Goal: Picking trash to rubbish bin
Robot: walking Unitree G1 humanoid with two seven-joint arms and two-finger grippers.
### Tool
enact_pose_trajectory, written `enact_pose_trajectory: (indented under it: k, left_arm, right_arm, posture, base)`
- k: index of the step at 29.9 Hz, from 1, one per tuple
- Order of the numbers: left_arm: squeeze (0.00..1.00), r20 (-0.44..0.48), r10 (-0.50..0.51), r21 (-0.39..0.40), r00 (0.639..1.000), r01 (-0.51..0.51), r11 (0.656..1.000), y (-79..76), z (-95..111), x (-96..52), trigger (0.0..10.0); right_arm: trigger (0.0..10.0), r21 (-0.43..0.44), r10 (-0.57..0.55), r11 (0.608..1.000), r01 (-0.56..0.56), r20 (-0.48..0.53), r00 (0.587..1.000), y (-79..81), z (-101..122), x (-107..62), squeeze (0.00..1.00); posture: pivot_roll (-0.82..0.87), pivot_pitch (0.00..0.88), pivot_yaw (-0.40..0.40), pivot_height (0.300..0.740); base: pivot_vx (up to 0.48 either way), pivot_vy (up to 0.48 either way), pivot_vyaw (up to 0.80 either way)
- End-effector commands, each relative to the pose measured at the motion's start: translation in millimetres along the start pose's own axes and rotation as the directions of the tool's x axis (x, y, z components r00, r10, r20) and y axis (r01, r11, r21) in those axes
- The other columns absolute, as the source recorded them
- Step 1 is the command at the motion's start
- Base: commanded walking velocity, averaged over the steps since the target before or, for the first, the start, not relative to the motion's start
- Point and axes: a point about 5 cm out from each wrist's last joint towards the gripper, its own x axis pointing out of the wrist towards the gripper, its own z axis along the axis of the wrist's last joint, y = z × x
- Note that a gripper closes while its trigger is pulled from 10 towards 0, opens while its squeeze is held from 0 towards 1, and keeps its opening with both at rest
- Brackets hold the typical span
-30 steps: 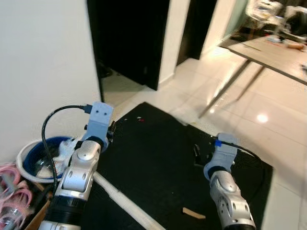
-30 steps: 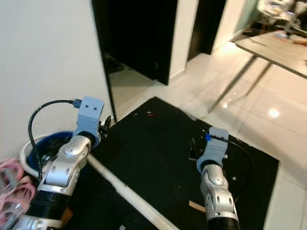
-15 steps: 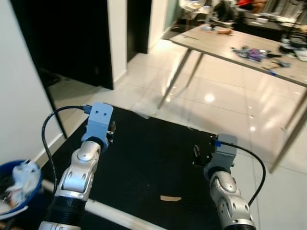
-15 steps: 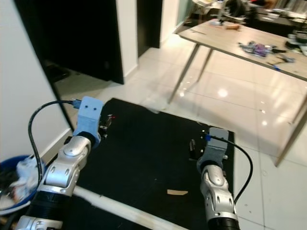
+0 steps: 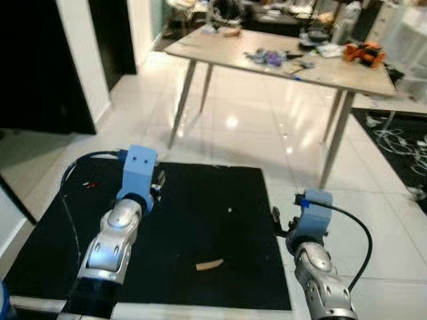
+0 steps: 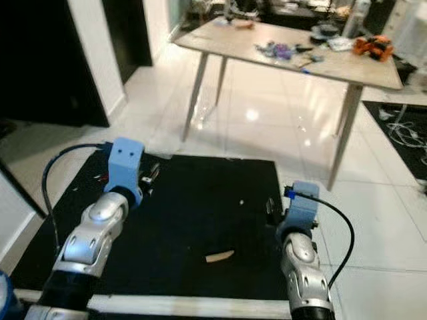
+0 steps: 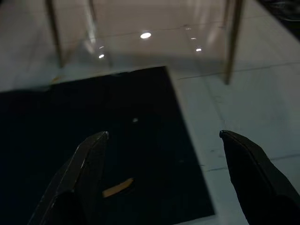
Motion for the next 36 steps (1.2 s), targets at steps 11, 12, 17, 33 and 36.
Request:
enact_pose_trajectory:
  k: [11, 12, 17, 33, 36]
  left_arm:
    - [0.00, 0.028, -0.058, -0.035, 0.998, 0.059, 0.998, -0.3, 3.6, -2.1, 10.0]
    - [0.00, 0.028, -0.058, -0.035, 0.998, 0.059, 0.998, -0.3, 3.6, -2.1, 10.0]
    - [0.00, 0.033, -0.069, -0.039, 0.997, 0.071, 0.997, -1.8, 4.6, -2.9, 10.0]
    - [0.00, 0.034, -0.081, -0.039, 0.996, 0.082, 0.996, -3.7, 5.5, -3.1, 10.0]
    - [0.00, 0.034, -0.078, -0.038, 0.996, 0.079, 0.996, -3.2, 6.0, -3.1, 10.0]
  right_arm:
    - [10.0, 0.000, 0.031, 1.000, -0.031, 0.037, 0.999, 4.9, 7.3, 0.3, 0.00]
    - [10.0, 0.000, 0.031, 1.000, -0.031, 0.037, 0.999, 4.9, 7.3, 0.3, 0.00]
    - [10.0, -0.004, 0.040, 0.999, -0.040, 0.036, 0.999, 7.2, 6.9, -0.2, 0.00]
    - [10.0, 0.020, 0.026, 0.999, -0.026, 0.041, 0.999, 4.9, 8.2, -0.8, 0.00]
    - [10.0, 0.015, 0.025, 1.000, -0.026, 0.045, 0.999, 4.8, 8.7, -1.3, 0.00]
  posture:
    - [-0.04, 0.075, -0.020, 0.740]
    - [-0.04, 0.075, -0.020, 0.740]
    - [-0.04, 0.082, -0.021, 0.740]
    - [-0.04, 0.084, -0.019, 0.740]
    - [-0.05, 0.087, -0.018, 0.740]
  base:
    - [0.128, 0.000, -0.22]
    - [0.307, 0.000, 0.00]
    - [0.344, 0.000, 0.00]
    - [0.373, 0.000, -0.25]
    - [0.372, 0.000, -0.70]
